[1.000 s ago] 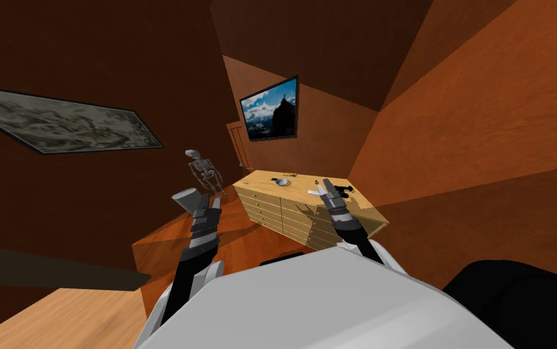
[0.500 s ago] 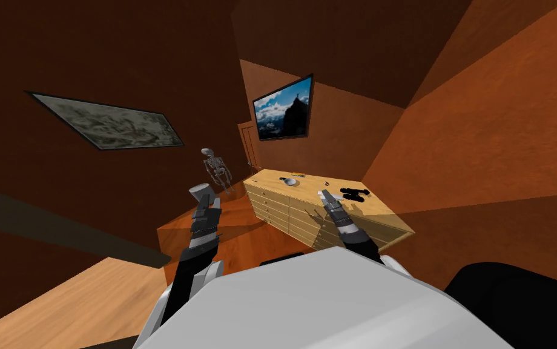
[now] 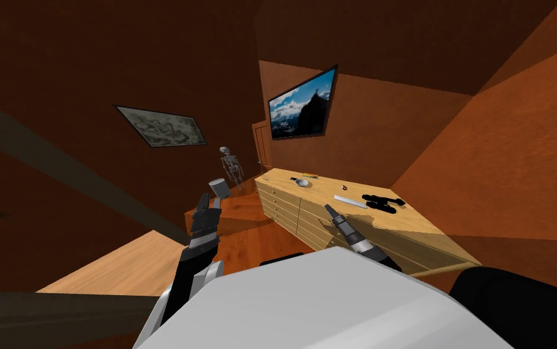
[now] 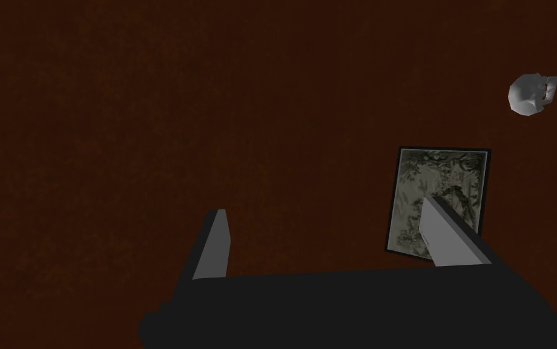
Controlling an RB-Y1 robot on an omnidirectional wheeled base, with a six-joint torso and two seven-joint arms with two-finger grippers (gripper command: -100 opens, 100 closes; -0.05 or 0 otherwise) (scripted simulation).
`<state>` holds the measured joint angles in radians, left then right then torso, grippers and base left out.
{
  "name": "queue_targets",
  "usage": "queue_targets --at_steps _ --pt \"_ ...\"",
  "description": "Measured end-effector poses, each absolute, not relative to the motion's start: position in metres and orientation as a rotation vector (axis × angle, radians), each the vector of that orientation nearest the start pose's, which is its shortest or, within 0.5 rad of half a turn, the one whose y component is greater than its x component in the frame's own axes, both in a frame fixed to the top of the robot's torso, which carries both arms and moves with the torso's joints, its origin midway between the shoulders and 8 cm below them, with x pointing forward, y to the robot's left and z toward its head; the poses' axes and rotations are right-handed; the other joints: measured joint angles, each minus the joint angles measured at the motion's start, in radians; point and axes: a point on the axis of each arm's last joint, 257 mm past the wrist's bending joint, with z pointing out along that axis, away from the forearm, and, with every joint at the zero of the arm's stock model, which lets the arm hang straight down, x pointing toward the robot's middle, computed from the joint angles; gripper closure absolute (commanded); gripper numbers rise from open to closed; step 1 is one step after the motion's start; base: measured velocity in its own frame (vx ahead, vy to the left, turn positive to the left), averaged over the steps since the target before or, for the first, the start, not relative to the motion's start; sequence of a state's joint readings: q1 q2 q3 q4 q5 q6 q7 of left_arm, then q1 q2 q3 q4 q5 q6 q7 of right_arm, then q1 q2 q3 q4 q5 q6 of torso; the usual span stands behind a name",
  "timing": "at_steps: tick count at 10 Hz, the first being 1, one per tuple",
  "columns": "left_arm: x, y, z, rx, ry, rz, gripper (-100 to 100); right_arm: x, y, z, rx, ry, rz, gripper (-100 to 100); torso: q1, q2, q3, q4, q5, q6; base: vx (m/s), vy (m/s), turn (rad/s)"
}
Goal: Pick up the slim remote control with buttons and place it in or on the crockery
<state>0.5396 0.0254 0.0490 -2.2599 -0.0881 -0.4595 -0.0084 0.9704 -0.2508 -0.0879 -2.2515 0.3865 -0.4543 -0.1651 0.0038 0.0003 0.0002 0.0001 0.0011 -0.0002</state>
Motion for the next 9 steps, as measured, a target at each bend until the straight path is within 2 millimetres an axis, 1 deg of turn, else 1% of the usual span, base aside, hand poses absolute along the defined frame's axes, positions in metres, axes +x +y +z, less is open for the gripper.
queue_targets --at_steps 1,2,4,5,6,7,8,9 --pt "0.350 0.291 -0.006 -0.651 0.750 -1.153 0 0.272 -0.307 -0.169 0.685 1.402 0.849 -100 -0.001 0.001 0.000 0.000 0.000 0.000 0.028 0.066 0.278" --pt "0.350 0.291 -0.006 -0.651 0.750 -1.153 0 0.260 -0.313 -0.186 0.694 1.456 0.813 -100 0.000 0.000 0.000 0.000 0.000 0.000 0.029 0.034 0.114" --pt "0.350 0.291 -0.006 -0.651 0.750 -1.153 0 0.244 -0.326 -0.204 0.706 1.542 0.755 -100 -0.003 0.000 0.000 0.000 -0.001 0.000 0.030 0.021 0.189" --pt "0.350 0.292 -0.006 -0.651 0.750 -1.152 0 0.234 -0.330 -0.214 0.722 1.578 0.728 -100 -0.003 0.000 0.000 0.000 -0.001 0.001 0.033 0.024 0.302" --pt "0.350 0.291 -0.006 -0.651 0.750 -1.153 0 0.219 -0.335 -0.228 0.727 1.634 0.690 -100 -0.003 0.000 0.000 0.000 -0.001 0.000 0.028 0.010 0.144" --pt "0.350 0.292 -0.006 -0.651 0.750 -1.152 0 0.208 -0.340 -0.240 0.737 1.670 0.664 -100 -0.004 0.000 0.000 0.000 -0.001 0.001 0.035 0.010 0.289" --pt "0.350 0.291 -0.006 -0.651 0.750 -1.153 0 0.193 -0.349 -0.255 0.741 1.727 0.624 -100 -0.004 0.000 0.000 0.000 -0.001 0.000 0.029 -0.002 0.136" --pt "0.350 0.292 -0.006 -0.651 0.750 -1.152 0 0.181 -0.350 -0.262 0.750 1.763 0.599 -100 -0.004 0.000 0.000 0.000 -0.001 0.001 0.033 0.008 0.282"
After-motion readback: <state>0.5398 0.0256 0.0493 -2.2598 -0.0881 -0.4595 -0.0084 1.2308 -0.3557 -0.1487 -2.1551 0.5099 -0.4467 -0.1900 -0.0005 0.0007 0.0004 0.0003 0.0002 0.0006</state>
